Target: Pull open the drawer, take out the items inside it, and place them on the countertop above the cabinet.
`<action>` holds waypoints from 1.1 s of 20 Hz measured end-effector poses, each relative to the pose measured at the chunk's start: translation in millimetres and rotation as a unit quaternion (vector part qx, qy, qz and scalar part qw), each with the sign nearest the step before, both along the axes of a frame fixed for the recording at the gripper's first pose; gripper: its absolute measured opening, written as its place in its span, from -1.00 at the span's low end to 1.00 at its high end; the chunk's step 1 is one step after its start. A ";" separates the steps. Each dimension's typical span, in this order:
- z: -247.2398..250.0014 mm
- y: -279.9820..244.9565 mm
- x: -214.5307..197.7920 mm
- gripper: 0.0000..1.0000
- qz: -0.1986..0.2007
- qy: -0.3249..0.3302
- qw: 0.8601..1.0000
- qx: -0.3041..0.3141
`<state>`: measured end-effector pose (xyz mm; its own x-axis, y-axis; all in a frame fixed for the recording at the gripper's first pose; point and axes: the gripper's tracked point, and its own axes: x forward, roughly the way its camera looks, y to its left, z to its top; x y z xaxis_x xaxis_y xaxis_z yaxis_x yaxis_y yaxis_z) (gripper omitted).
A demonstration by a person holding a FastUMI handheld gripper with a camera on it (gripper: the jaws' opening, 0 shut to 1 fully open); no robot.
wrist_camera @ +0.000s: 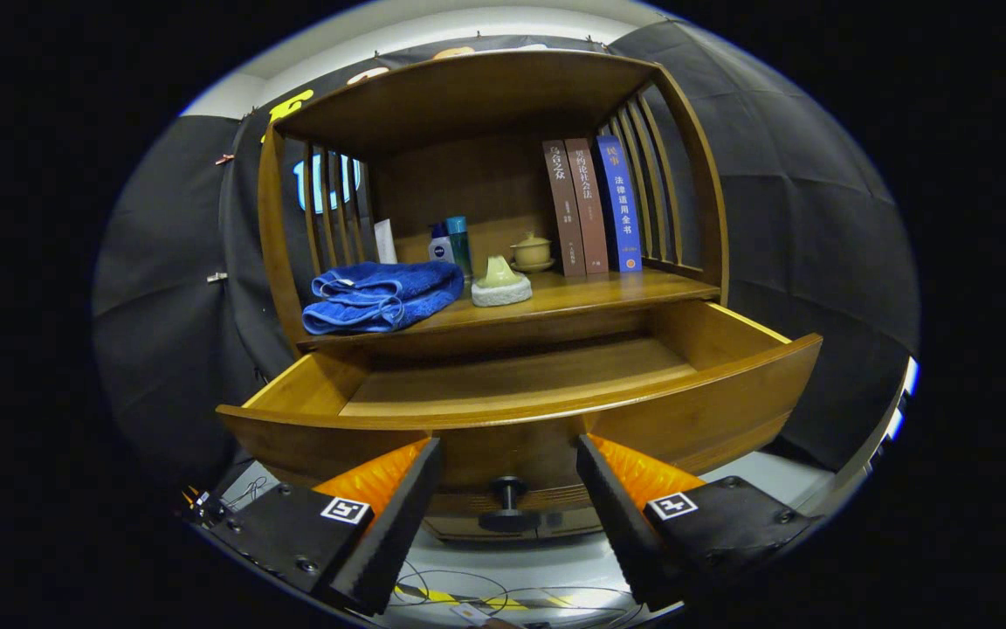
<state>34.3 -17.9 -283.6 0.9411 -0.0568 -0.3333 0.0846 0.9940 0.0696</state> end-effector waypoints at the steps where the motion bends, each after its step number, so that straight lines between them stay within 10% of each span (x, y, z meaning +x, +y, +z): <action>1: -5.0 -0.2 7.8 0.99 0.001 0.007 1.000 -0.006; 22: -19.5 -9.9 134.9 0.98 -0.004 0.020 1.000 -0.004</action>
<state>169.2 -27.8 -303.2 0.9265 -0.0670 -0.3704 0.0953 0.9937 0.0586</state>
